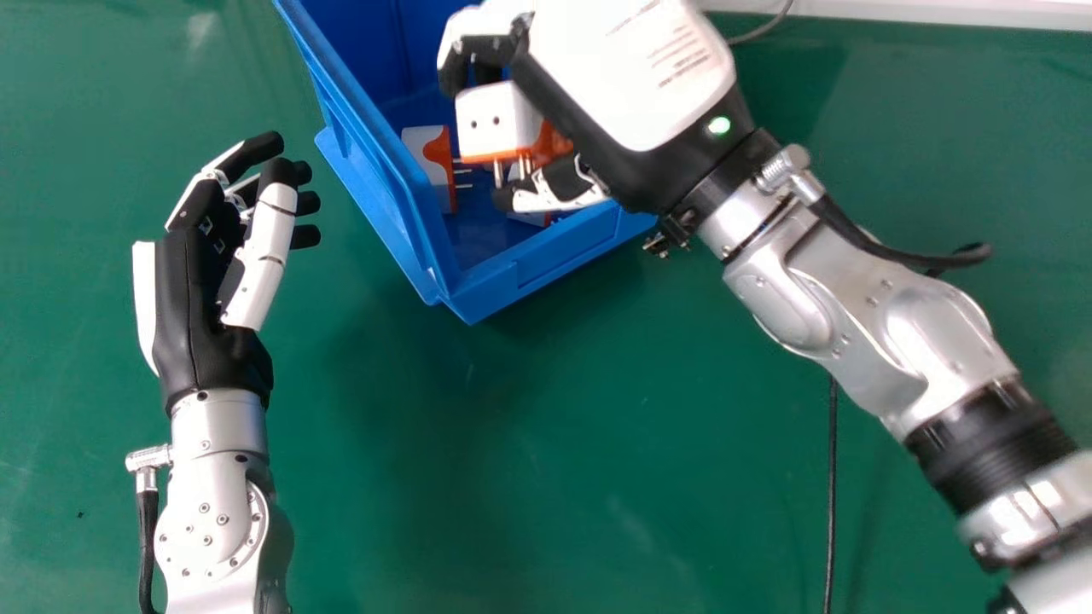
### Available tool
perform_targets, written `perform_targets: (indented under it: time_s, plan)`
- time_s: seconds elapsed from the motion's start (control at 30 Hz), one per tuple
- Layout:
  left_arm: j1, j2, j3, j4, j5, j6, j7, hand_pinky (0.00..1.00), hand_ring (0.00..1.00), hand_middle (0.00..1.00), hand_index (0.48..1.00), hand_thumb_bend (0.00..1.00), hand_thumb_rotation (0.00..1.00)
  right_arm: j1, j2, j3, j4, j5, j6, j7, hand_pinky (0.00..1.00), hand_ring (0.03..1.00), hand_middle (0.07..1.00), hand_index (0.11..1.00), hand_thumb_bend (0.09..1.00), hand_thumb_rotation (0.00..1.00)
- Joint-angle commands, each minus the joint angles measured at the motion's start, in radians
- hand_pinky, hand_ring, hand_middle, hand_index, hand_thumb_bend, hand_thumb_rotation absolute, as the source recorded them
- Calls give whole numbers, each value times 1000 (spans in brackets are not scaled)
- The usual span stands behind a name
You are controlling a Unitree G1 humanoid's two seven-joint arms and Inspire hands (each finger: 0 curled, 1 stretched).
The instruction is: Pick all objects and put in blue box
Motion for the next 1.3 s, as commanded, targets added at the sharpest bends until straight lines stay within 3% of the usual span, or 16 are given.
perform_targets:
  time_s: [0.0, 0.17, 0.37, 0.5, 0.67, 0.8, 0.93, 1.27]
  plan:
    - [4, 0, -1, -24, 0, -9, -2, 590, 649, 688, 723, 512, 543, -87, 9, 30, 94, -22, -6, -85, 304, 424, 518, 517, 495, 0]
    - [6, -3, 1, -22, -7, -12, -2, 591, 651, 691, 726, 513, 546, -171, 32, 108, 305, -57, -27, -229, 301, 425, 525, 515, 494, 0]
    - [6, 0, 1, -13, -2, -14, -1, 593, 652, 692, 726, 510, 545, -243, 51, 188, 460, -83, -19, -303, 301, 425, 515, 519, 494, 0]
    - [7, -4, 2, -18, -15, -10, -11, 595, 653, 692, 728, 514, 547, -266, 58, 223, 494, -82, -10, -319, 298, 426, 515, 520, 494, 0]
    - [7, 0, -1, -17, -5, -13, -2, 595, 653, 692, 727, 520, 549, -284, 72, 262, 528, -88, 16, -362, 295, 425, 512, 521, 495, 0]
    - [6, -2, 1, -19, -16, -7, -8, 594, 651, 691, 726, 525, 550, -298, 81, 275, 556, -75, 24, -350, 294, 427, 511, 525, 495, 0]
    - [5, 0, 0, -12, -13, -13, -5, 594, 651, 691, 726, 525, 550, -307, 85, 286, 578, -74, 37, -343, 294, 427, 511, 525, 495, 0]
    - [2, -2, 1, -4, -22, -21, -9, 596, 651, 691, 727, 528, 550, -313, 96, 306, 593, -66, 55, -343, 294, 433, 514, 529, 495, 0]
